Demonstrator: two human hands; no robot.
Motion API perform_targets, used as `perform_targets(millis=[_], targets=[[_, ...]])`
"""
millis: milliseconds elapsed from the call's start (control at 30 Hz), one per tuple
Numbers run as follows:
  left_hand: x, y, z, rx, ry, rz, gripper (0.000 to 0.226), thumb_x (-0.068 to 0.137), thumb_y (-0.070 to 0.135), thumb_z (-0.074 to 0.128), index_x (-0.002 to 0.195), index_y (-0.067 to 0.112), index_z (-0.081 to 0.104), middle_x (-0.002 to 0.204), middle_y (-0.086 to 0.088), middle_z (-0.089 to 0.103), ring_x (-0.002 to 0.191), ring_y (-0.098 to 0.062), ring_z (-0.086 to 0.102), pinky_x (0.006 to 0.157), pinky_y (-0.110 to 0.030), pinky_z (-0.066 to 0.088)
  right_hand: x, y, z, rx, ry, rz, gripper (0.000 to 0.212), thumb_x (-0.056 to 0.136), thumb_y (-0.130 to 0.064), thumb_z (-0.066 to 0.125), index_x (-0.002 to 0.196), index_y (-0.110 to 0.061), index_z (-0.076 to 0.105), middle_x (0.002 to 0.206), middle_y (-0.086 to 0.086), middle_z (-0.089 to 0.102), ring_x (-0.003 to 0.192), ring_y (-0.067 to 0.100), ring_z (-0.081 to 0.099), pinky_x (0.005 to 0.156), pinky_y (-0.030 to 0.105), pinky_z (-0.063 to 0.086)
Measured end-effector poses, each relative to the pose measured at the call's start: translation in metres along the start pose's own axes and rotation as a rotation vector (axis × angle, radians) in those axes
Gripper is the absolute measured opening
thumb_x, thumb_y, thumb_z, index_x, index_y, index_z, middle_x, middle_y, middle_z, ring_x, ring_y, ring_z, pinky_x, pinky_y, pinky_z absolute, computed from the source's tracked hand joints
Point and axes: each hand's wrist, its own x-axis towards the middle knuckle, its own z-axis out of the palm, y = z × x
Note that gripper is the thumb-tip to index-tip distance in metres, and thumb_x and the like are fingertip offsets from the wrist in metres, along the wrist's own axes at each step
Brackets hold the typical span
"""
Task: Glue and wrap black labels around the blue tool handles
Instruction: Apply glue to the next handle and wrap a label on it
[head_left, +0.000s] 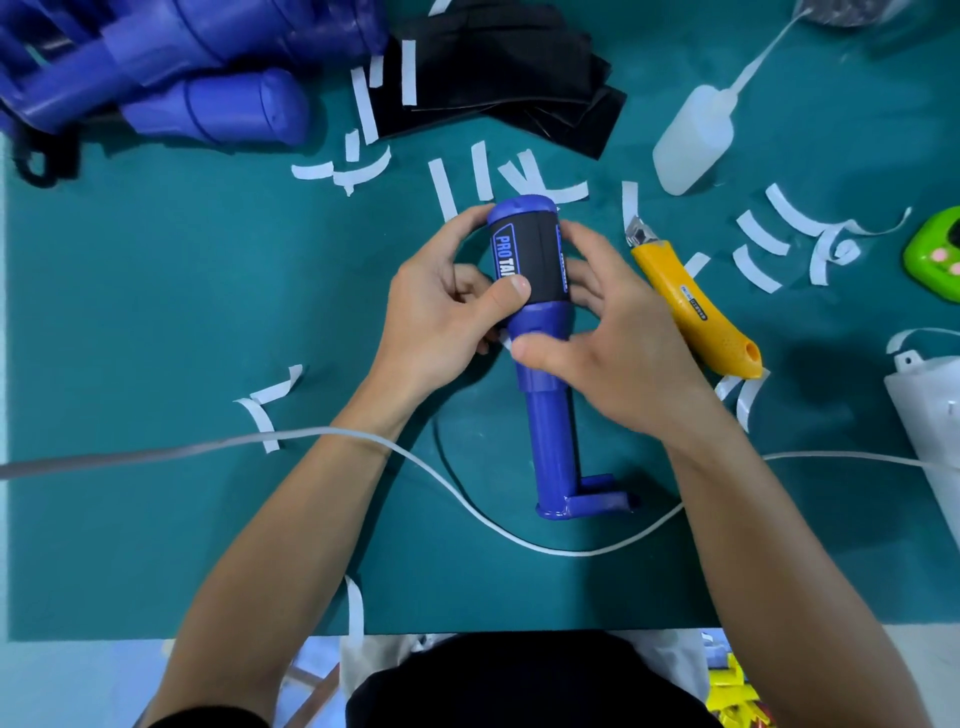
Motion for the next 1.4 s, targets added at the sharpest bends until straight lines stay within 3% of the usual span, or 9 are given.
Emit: perform_targets(millis=[133,333,433,533,633,767,900,1100,1400], targets=[[-0.006,-0.003,0.003,0.09,0.017,0.042,0.052,0.091,0.037,0.072,0.139,0.047,0.055,0.064,0.005,0.068,0.056,-0.014,0.063,0.06,-0.03,0.05,-0.011,-0.007,0.016,-0.251,0.081,-0.067,0.096,0.073,-0.029,0.082,0.156,-0.032,0.033,0.11,-0.014,0.066,0.095,0.009,0.063,0.086,0.026,0.054],[0.0,0.002,-0.016,0.065,0.111,0.207,0.055,0.089,0.025,0.066,0.144,0.026,0.059,0.145,0.003,0.058,0.132,-0.022,0.056,0.092,-0.038,0.052,0.002,-0.034,-0.006,-0.143,-0.092,-0.103,0.089,0.076,-0.012,0.069,0.156,-0.037,0.038,0.11,-0.006,0.071,0.091,0.021,0.066,0.076,0.038,0.059],[0.002,0.007,-0.027,-0.14,-0.11,0.194,0.069,0.086,0.022,0.069,0.151,0.017,0.049,0.124,0.0,0.063,0.104,-0.021,0.057,0.09,-0.034,0.047,0.012,-0.046,-0.016,-0.364,-0.262,-0.152,0.087,0.075,-0.021,0.066,0.154,-0.041,0.036,0.083,-0.014,0.062,0.071,0.007,0.06,0.055,0.015,0.047],[0.004,0.009,-0.036,-0.146,-0.177,0.167,0.064,0.087,0.033,0.078,0.141,0.006,0.055,0.111,-0.004,0.061,0.092,-0.02,0.055,0.085,-0.03,0.049,0.015,-0.05,-0.012,-0.456,-0.291,-0.166,0.091,0.078,-0.018,0.071,0.158,-0.038,0.033,0.088,-0.02,0.058,0.078,-0.005,0.058,0.061,0.009,0.043],[0.006,0.009,-0.043,-0.202,-0.113,0.077,0.061,0.083,0.024,0.076,0.137,0.004,0.055,0.108,0.002,0.064,0.091,-0.015,0.058,0.084,-0.027,0.052,0.0,-0.038,-0.004,-0.487,-0.07,-0.193,0.084,0.08,-0.02,0.073,0.155,-0.034,0.037,0.115,-0.012,0.066,0.087,0.012,0.063,0.076,0.029,0.052],[0.009,0.011,-0.05,-0.3,0.001,-0.004,0.057,0.08,0.021,0.073,0.133,0.009,0.059,0.108,0.007,0.069,0.093,-0.013,0.061,0.086,-0.027,0.051,-0.019,-0.013,0.007,-0.896,0.165,-0.158,0.057,0.086,-0.02,0.074,0.136,-0.022,0.048,0.082,-0.005,0.053,0.069,0.031,0.055,0.061,0.035,0.036],[0.004,0.019,-0.055,-0.29,0.047,0.0,0.045,0.084,0.031,0.07,0.125,0.013,0.066,0.106,-0.01,0.065,0.094,-0.029,0.057,0.077,-0.035,0.049,-0.023,-0.016,0.008,-0.858,0.127,-0.192,0.034,0.093,-0.013,0.065,0.124,-0.02,0.052,0.09,-0.001,0.061,0.075,0.03,0.058,0.06,0.035,0.031],[-0.012,0.046,-0.064,-0.011,-0.003,0.206,0.042,0.088,0.032,0.054,0.114,0.002,0.066,0.106,-0.008,0.069,0.095,-0.028,0.059,0.083,-0.04,0.043,-0.051,-0.055,-0.021,-0.942,0.053,-0.332,0.059,0.073,-0.001,0.073,0.124,-0.023,0.055,0.082,-0.006,0.055,0.07,0.025,0.05,0.059,0.038,0.036],[-0.006,0.144,0.053,0.252,-0.623,0.32,0.068,0.062,0.024,0.077,0.126,0.04,0.062,0.121,0.015,0.067,0.103,-0.004,0.064,0.087,-0.012,0.048,-0.123,-0.078,-0.184,-1.126,0.284,-0.265,0.05,0.074,0.008,0.071,0.113,-0.022,0.065,0.085,0.0,0.062,0.08,0.031,0.057,0.081,0.045,0.044]])
